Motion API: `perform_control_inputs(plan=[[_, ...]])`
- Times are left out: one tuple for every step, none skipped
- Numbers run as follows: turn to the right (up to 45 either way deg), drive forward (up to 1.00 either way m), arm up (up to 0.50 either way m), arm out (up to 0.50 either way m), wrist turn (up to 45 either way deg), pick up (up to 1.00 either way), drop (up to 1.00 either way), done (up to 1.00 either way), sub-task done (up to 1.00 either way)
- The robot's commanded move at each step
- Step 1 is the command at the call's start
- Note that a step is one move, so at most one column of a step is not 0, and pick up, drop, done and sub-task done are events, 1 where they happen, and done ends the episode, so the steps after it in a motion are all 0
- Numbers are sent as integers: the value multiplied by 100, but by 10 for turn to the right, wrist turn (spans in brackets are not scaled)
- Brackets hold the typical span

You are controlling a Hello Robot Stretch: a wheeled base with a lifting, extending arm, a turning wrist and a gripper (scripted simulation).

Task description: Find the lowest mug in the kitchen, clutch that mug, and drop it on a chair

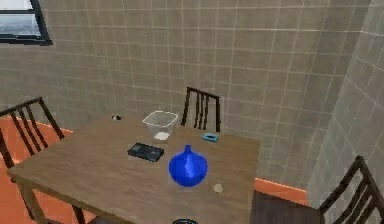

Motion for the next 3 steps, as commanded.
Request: perform_control_inputs(plan=[[390,0,0,0,0,0,0,0,0],[-450,0,0,0,0,0,0,0,0],[-420,0,0,0,0,0,0,0,0]])
